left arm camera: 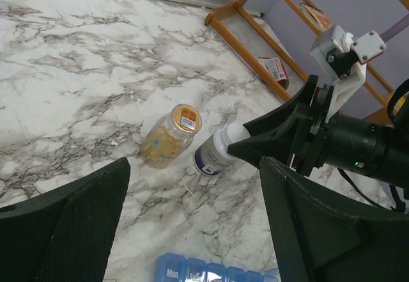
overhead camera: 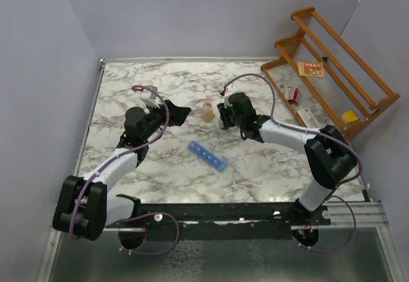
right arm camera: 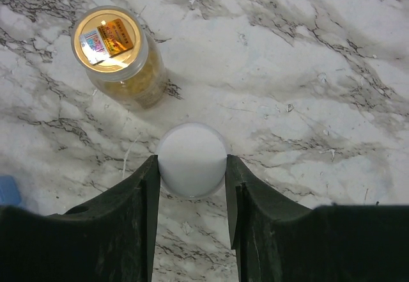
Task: Sort the pills into containers
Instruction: Pick up the pill bottle at the center of the board.
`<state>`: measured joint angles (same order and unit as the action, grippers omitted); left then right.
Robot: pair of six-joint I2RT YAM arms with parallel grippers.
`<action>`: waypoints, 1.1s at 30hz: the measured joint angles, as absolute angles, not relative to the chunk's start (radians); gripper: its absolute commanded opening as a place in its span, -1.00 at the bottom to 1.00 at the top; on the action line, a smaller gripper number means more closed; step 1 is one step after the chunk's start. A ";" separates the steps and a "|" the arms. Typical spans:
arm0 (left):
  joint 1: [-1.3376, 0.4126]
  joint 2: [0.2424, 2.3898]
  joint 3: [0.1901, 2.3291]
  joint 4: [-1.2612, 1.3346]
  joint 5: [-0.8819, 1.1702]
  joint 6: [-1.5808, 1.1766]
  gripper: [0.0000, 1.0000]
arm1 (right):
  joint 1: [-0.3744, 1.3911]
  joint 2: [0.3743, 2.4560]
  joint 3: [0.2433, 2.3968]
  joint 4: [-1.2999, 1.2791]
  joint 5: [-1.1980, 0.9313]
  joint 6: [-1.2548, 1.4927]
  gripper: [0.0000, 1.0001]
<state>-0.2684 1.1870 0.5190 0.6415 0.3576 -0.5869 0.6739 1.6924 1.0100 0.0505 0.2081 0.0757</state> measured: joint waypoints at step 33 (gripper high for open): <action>-0.308 1.416 0.579 0.846 1.145 -0.191 0.31 | 0.674 1.275 1.134 -0.373 -0.216 -0.062 -0.98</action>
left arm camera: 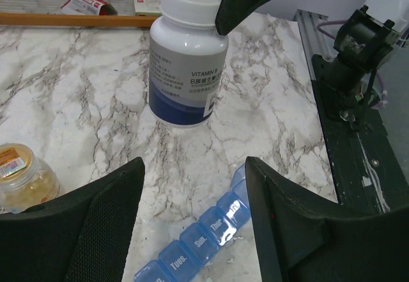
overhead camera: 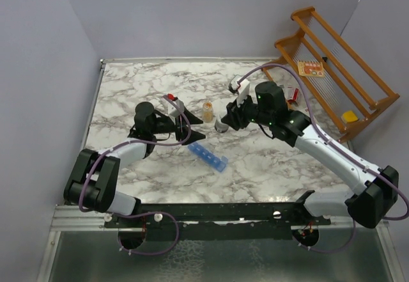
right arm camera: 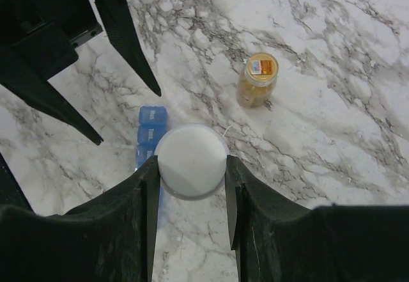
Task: Sort the pills into containers
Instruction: Pick up the pill bottle at the center of the board.
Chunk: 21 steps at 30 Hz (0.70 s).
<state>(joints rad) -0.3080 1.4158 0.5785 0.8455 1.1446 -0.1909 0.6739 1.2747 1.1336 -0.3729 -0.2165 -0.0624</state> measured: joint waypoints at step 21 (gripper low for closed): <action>-0.434 1.465 0.615 0.855 1.150 -0.140 0.23 | 0.674 1.255 1.134 -0.389 -0.394 -0.083 -0.98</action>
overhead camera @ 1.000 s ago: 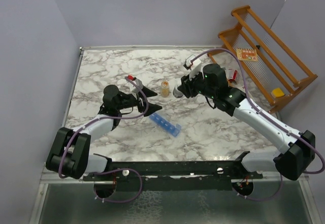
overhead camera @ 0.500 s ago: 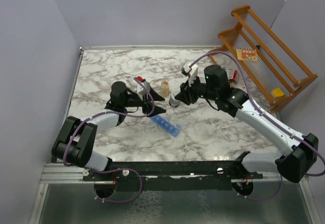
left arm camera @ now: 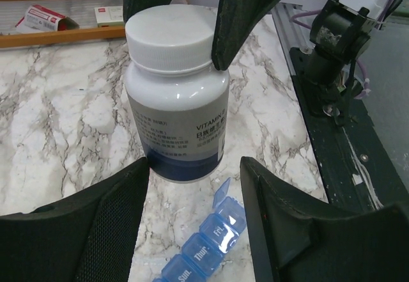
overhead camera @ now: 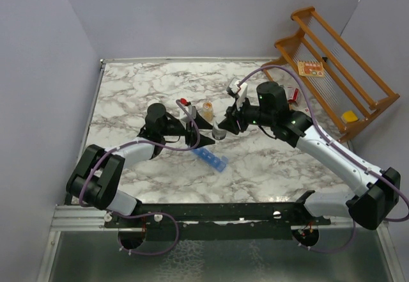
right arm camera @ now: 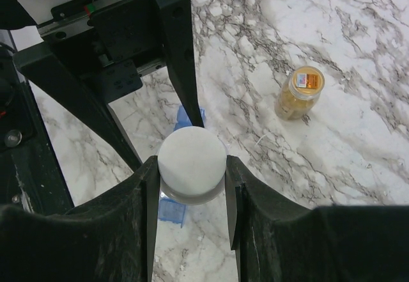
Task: Sort the pills into containers
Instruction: Pick up the pill bottle at the center of the board.
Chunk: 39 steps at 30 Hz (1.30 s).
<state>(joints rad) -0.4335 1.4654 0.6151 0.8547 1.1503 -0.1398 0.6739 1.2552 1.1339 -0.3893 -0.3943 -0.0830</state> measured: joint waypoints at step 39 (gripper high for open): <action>-0.494 1.538 0.678 0.950 1.095 -0.215 -1.00 | 0.675 1.258 1.134 -0.309 -0.431 -0.072 -0.98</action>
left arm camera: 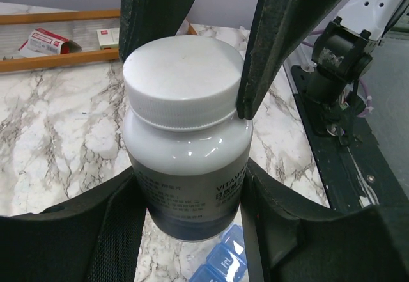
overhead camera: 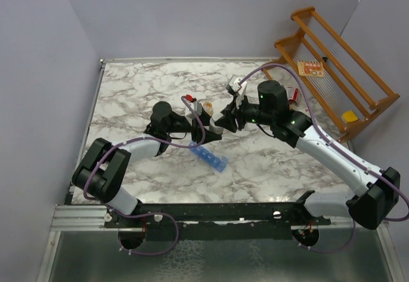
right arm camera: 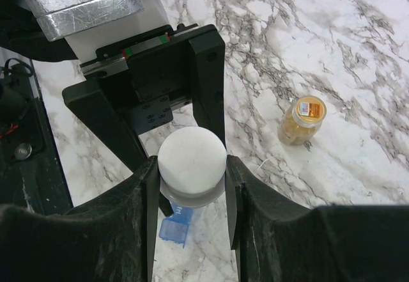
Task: Sort the pills into containers
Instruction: Pick up the pill bottle at the center of the board.
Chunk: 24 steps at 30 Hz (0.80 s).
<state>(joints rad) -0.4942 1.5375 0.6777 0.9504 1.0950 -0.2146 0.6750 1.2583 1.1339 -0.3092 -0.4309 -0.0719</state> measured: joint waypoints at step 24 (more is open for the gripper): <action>-0.500 1.526 0.637 1.105 1.032 -0.315 0.12 | 0.682 1.244 1.132 -0.268 -0.415 -0.071 -0.98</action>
